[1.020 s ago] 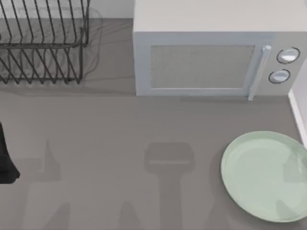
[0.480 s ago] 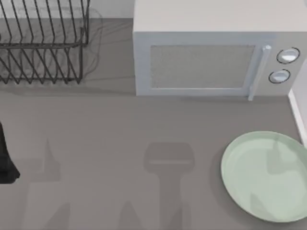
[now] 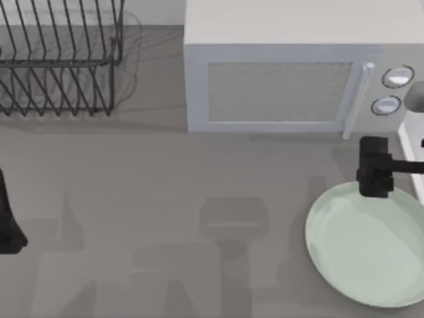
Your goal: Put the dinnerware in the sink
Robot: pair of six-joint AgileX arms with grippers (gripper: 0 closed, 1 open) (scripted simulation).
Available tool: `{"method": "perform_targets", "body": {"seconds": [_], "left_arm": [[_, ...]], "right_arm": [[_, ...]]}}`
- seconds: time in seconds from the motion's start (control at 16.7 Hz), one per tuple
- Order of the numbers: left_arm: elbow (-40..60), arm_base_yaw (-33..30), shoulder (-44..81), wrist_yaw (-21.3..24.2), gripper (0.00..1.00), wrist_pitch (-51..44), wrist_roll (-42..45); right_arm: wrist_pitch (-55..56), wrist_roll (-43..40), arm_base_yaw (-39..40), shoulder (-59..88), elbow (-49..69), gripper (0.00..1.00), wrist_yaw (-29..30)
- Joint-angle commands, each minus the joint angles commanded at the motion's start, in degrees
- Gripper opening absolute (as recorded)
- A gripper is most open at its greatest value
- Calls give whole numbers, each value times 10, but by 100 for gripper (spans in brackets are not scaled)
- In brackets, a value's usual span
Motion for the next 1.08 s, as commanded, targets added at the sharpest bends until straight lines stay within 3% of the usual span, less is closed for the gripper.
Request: {"method": "perform_targets", "body": {"seconds": [0.48,1.08], "left_arm": [[0,0,0,0,100,0,0],[0,0,0,0,100,0,0]], "right_arm": [[-186,109,107,327,231,100,0],[-199,123,118,365,252,100,0]]}}
